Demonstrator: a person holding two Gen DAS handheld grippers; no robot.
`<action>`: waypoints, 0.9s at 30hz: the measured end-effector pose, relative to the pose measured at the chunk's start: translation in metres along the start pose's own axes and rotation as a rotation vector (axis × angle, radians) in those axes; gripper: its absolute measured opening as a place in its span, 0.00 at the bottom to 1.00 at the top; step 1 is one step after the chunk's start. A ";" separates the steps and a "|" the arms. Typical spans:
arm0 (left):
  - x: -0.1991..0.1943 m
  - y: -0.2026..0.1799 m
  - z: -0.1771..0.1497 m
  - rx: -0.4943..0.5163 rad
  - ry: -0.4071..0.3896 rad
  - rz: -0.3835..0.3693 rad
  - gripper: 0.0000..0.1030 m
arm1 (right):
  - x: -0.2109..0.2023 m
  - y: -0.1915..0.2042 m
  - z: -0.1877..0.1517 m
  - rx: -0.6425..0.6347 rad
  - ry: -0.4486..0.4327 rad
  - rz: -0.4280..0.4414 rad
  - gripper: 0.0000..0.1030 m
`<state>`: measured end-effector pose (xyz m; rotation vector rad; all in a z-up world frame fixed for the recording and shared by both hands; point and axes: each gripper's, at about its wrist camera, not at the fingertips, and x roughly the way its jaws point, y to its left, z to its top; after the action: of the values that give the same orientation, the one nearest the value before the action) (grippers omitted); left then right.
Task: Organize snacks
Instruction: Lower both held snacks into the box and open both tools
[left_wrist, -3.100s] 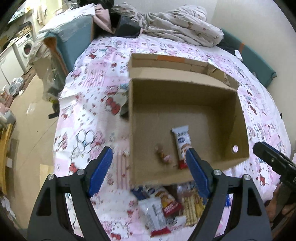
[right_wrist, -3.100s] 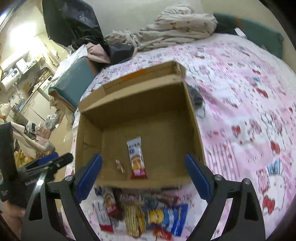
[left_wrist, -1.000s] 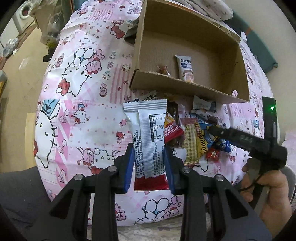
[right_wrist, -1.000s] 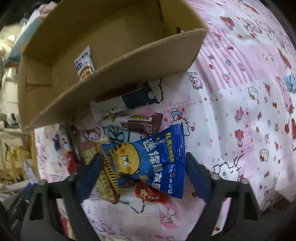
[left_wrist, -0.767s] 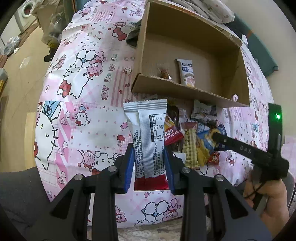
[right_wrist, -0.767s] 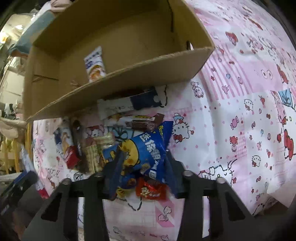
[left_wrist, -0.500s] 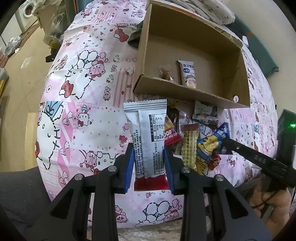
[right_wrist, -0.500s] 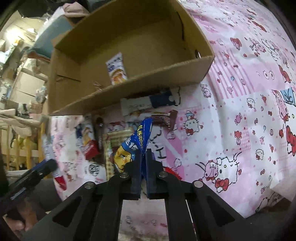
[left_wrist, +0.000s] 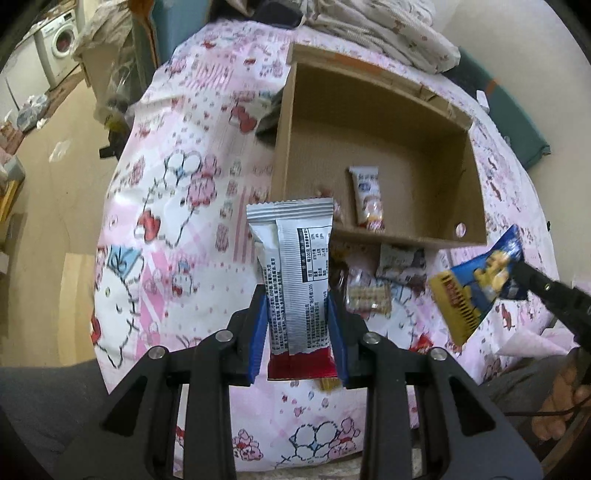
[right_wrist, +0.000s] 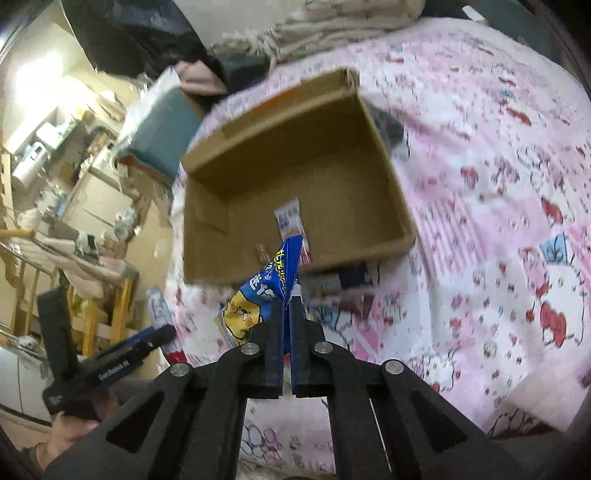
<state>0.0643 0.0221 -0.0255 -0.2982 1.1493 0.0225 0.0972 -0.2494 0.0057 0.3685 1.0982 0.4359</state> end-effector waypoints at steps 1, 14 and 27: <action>-0.001 -0.001 0.004 0.005 -0.005 0.000 0.26 | 0.001 0.004 0.005 0.001 -0.013 0.001 0.02; -0.005 -0.030 0.074 0.090 -0.092 0.024 0.26 | 0.012 -0.005 0.072 0.008 -0.105 -0.019 0.02; 0.050 -0.047 0.102 0.127 -0.109 -0.021 0.26 | 0.060 -0.034 0.075 0.084 -0.069 -0.028 0.02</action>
<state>0.1839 -0.0047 -0.0216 -0.1937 1.0342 -0.0519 0.1945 -0.2531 -0.0265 0.4390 1.0551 0.3505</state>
